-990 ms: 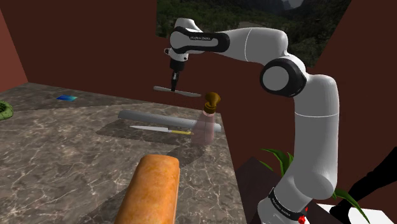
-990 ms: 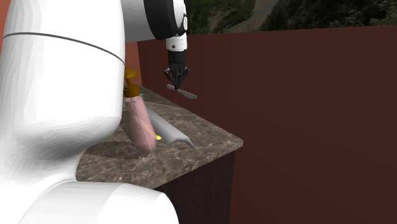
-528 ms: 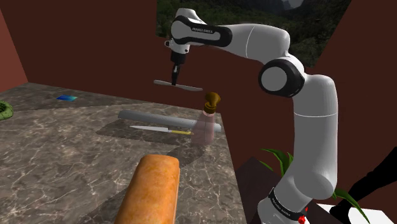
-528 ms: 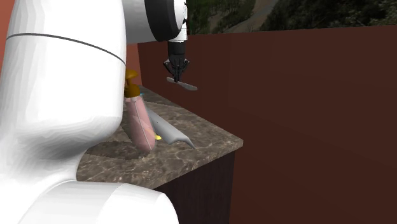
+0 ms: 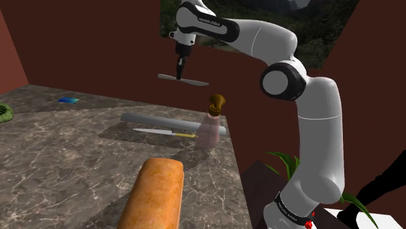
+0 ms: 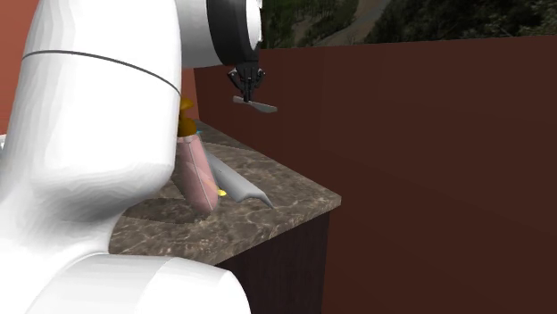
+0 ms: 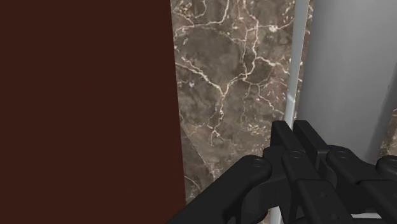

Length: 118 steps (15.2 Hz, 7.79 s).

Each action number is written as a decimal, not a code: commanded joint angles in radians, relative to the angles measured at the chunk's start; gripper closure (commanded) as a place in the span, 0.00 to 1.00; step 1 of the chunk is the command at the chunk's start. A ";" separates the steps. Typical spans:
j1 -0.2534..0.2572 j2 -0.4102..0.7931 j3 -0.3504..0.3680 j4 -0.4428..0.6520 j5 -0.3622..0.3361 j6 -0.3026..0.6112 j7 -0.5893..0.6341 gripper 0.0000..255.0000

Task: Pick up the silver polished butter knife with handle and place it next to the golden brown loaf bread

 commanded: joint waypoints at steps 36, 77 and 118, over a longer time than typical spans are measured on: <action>0.332 -0.876 0.314 -1.060 0.048 0.207 0.607 1.00; 0.501 -0.796 0.774 -1.160 0.120 0.430 1.186 1.00; 0.494 -0.728 0.820 -1.291 0.091 0.618 1.220 0.00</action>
